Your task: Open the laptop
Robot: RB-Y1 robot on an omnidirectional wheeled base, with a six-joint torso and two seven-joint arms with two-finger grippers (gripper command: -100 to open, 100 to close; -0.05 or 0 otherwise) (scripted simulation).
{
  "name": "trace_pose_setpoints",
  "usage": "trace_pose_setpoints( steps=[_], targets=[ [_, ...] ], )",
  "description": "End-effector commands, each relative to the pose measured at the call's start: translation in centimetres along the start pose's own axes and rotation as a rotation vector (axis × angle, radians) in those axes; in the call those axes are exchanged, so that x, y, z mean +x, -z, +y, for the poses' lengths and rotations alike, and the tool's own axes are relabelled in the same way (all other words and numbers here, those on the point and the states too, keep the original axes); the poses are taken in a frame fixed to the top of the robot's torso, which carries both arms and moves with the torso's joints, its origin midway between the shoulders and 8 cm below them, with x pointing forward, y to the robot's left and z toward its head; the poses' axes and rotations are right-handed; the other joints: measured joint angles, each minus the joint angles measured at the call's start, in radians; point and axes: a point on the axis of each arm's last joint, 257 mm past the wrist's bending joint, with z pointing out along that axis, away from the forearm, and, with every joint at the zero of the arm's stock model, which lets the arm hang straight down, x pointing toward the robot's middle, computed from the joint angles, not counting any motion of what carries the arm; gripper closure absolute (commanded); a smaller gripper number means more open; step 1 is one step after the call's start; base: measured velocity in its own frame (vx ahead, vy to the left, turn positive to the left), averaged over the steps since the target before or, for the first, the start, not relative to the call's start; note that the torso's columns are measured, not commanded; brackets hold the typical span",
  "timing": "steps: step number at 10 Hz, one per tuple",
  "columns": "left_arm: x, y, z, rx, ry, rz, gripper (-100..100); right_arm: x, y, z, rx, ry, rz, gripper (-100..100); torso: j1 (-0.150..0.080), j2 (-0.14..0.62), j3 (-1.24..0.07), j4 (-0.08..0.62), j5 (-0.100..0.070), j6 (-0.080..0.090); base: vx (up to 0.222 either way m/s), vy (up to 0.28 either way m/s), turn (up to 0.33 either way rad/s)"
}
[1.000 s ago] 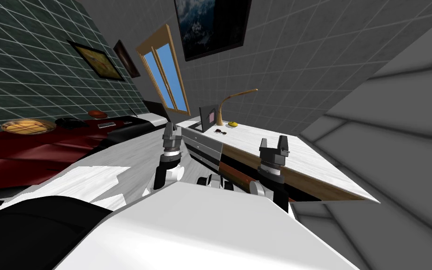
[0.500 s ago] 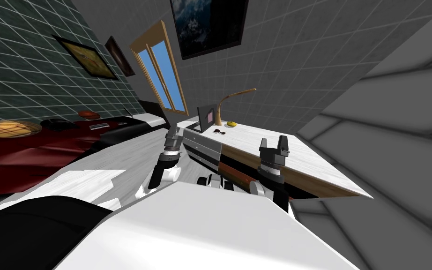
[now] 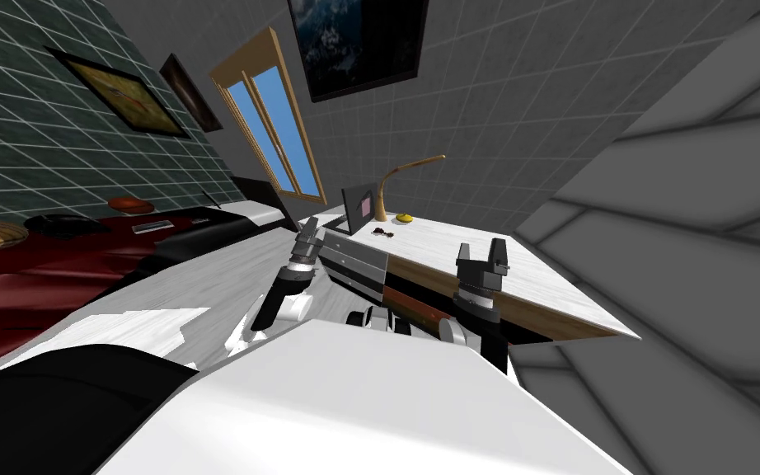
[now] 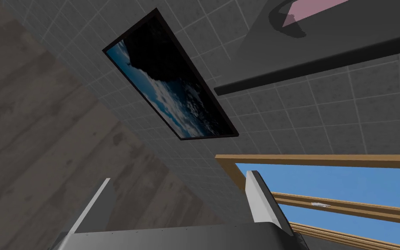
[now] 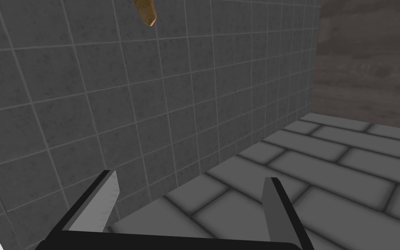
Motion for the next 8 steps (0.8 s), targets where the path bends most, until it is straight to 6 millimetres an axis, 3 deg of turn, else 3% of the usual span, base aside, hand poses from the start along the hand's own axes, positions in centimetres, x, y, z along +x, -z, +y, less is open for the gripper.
trace_pose_setpoints(
  steps=[1, 8],
  targets=[
    [0.1, 0.0, 1.2, -0.063, -0.006, 0.038, -100, 0.0, 0.0, 0.0, 0.000, 0.000, 0.000, 0, 0.000, 0.000, 0.000, 0.000, 0.000, 0.000, 0.027, 0.010, -0.091],
    [0.2, 0.3, 4.0, -0.199, -0.027, 0.103, -100, 0.0, 0.0, 0.0, 0.000, 0.000, 0.000, 0, 0.000, 0.000, 0.000, 0.000, 0.000, 0.000, 0.024, 0.011, -0.076]
  ],
)
